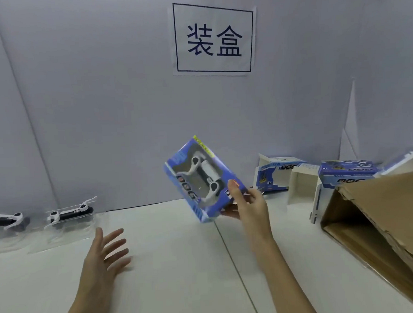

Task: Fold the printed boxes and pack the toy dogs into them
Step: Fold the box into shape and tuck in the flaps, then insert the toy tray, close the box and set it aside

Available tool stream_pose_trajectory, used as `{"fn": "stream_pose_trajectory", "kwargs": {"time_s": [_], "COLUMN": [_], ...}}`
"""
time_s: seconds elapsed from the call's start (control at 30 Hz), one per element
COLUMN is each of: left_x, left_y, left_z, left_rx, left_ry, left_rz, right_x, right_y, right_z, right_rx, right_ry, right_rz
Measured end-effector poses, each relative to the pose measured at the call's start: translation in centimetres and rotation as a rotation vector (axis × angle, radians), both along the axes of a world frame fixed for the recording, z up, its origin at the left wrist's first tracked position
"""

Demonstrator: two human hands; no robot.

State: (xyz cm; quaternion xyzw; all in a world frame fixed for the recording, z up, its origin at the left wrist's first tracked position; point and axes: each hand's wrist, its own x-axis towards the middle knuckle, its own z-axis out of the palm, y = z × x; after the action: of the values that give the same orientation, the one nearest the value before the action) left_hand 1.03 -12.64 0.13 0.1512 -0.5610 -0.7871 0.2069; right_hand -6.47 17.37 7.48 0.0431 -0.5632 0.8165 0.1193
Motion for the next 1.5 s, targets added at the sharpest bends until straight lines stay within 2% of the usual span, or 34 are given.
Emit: {"fn": "stream_pose_trajectory", "kwargs": {"time_s": [0.1,0.17,0.23,0.47,0.63,0.83,1.07,1.17,1.3,1.4,1.5], "left_x": [-0.4,-0.7,-1.0,-2.0,-2.1,-1.9,-1.7,-1.6,-1.2,-1.0,-0.8], "left_y": [0.3,0.7,1.0,1.2,1.2,1.5,1.6,1.9,2.4,2.7,3.5], "left_z": [-0.3,-0.5,-0.7,-1.4,-1.7,-1.5,-1.4,-1.4,-1.1,-1.2,-1.5], "left_rx": [-0.032,-0.074,-0.117,-0.269,-0.360,-0.399,-0.410,-0.421,-0.454,-0.517,-0.710], "left_ry": [-0.019,-0.026,-0.038,-0.093,-0.097,-0.096,-0.107,-0.097,-0.104,-0.092,-0.061], "left_rz": [-0.013,-0.033,-0.054,-0.055,-0.057,-0.059,-0.061,-0.062,-0.079,-0.051,0.002], "right_x": [-0.2,-0.6,-0.8,-2.7,-3.0,-4.0,-4.6,-4.4,-3.4,-2.1,-0.3], "right_y": [1.4,2.8,3.6,3.5,5.2,7.8,7.2,5.7,2.4,-0.2,-2.6], "right_z": [0.8,0.9,0.7,-2.6,-3.6,-5.8,-6.4,-6.2,-5.0,-4.0,-3.1], "right_rx": [-0.425,-0.489,-0.382,0.158,0.576,0.738,0.750,0.849,0.973,0.942,0.878], "right_ry": [0.200,0.301,0.289,-0.103,-0.291,-0.308,-0.346,-0.218,0.135,0.379,0.584], "right_rz": [-0.202,-0.320,-0.372,-0.520,-0.741,-0.826,-0.856,-0.859,-0.911,-0.894,-0.805]}}
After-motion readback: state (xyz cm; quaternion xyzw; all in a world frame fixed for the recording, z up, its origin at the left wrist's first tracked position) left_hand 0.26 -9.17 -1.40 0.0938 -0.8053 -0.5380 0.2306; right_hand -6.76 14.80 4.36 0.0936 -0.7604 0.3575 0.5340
